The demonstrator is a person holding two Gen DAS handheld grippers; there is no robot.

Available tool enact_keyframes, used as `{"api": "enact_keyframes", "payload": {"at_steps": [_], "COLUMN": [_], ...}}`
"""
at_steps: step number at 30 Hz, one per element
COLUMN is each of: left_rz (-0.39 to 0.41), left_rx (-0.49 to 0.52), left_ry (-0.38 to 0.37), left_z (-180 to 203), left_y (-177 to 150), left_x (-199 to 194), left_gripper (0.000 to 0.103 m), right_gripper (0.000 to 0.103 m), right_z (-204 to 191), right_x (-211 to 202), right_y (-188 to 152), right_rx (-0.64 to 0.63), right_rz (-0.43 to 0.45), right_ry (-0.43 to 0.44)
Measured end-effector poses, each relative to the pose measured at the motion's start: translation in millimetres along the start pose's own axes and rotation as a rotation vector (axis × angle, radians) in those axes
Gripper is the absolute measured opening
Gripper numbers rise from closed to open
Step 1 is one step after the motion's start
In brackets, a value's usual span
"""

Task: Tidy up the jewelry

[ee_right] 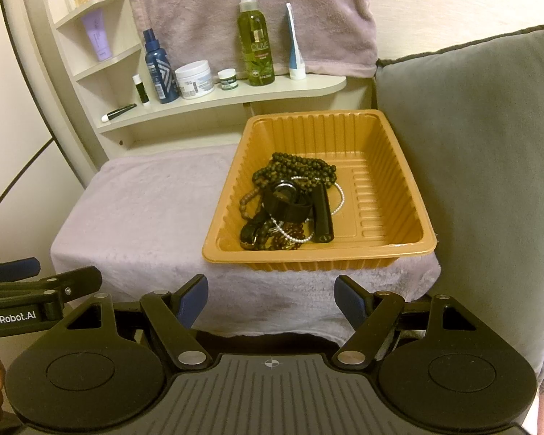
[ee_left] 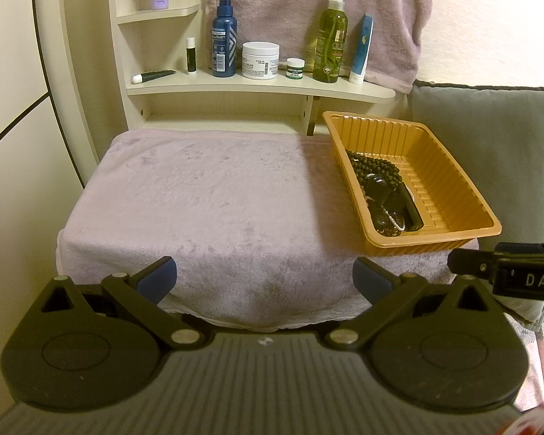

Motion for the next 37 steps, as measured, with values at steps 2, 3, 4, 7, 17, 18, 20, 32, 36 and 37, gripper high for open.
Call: {"api": "enact_keyframes", "payload": {"at_steps": [2,3,4,7,17,18,20,32,36,37], "left_rz": [0.000,0.000,0.000,0.000,0.000,0.000,0.000,0.009,0.033,0.032], "left_rx": [0.001,0.001,0.001,-0.001,-0.002,-0.001,0.000,-0.008,0.003,0.005], "left_ry": [0.000,0.000,0.000,0.001,0.002,0.001,0.001,0.005,0.002,-0.004], "left_z": [0.1,0.2,0.3,0.8,1.1,0.7,0.7,0.7,0.3,0.4], "left_y": [0.1,0.0,0.0,0.1,0.2,0.2,0.1,0.7,0.6,1.0], "left_x": [0.0,-0.1,-0.2,-0.2,-0.4,-0.1,-0.2,-1.0,-3.6,-3.1], "left_gripper": [0.102,0.102,0.102,0.102,0.102,0.102,0.102,0.103,0.103,0.103], "right_gripper": [0.076,0.076,0.076,0.076,0.076,0.076,0.076,0.076,0.076,0.076], "right_z": [0.0,0.1,0.1,0.1,-0.1,-0.1,-0.1,-0.1,-0.1,0.0], "right_x": [0.0,0.1,0.1,0.2,0.4,0.5,0.4,1.0,1.9,1.8], "right_y": [0.0,0.0,-0.1,-0.2,-0.3,-0.3,-0.4,-0.6,-2.1,-2.1], "right_rx": [-0.001,-0.001,0.000,0.000,0.000,0.000,0.001,-0.001,-0.001,-0.001], "right_rz": [0.000,0.001,0.000,0.000,0.000,0.000,-0.001,-0.001,-0.001,0.000], "right_ry": [0.000,0.001,0.000,0.000,0.001,0.000,0.001,0.003,0.003,0.003]}}
Point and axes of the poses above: each gripper's, at about its wrist camera, not at the fingertips, and x roughly the way its jaws point, z to its right, y to its top, the point moved 1 cm from there along x, roughly the way its jaws point, and after that the axes turned 13 degrees about x, right-handed, at the moved point
